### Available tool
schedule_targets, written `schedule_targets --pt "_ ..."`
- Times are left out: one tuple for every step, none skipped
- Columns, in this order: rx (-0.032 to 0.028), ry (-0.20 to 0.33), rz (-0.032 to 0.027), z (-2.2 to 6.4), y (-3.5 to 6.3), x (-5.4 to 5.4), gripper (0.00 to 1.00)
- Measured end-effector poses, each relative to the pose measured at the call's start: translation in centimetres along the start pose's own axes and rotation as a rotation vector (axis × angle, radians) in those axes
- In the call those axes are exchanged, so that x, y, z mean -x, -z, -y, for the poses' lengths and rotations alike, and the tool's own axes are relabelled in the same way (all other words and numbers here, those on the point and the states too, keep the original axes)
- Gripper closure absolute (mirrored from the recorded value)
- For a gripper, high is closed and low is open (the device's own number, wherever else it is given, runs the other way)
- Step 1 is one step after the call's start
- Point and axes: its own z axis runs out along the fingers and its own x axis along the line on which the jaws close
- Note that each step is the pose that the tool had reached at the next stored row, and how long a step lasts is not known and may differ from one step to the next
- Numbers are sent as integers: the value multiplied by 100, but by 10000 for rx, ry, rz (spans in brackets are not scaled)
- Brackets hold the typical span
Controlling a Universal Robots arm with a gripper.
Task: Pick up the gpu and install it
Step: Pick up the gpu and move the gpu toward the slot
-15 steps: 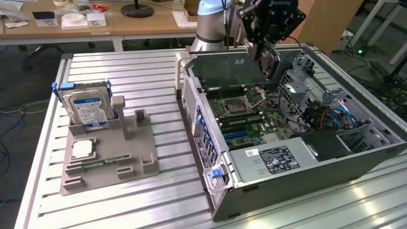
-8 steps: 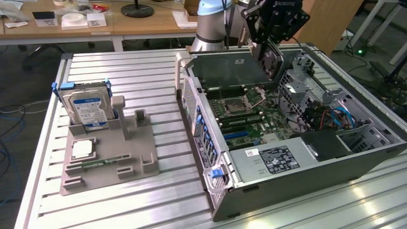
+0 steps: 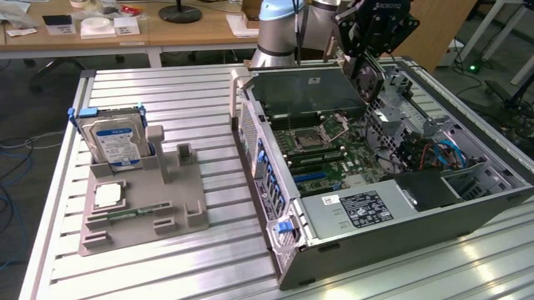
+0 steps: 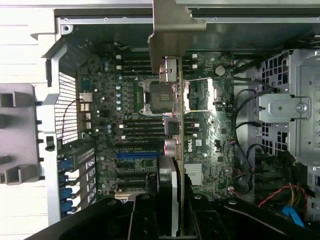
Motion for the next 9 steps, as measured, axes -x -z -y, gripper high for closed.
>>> schedule_targets --pt "0 -1 0 -1 -1 33 72" --pt "-1 1 0 -3 -3 69 72" --pt "-1 1 -1 -4 -4 101 72" --pt "-1 1 0 -5 -5 133 72" --pt "-1 1 -1 -6 -6 155 72" --pt "-1 2 -1 -6 -6 162 72" --pt "-1 2 0 -6 -7 162 72" --pt "0 1 0 -7 -7 162 72" --pt "0 1 0 -7 -7 162 72"
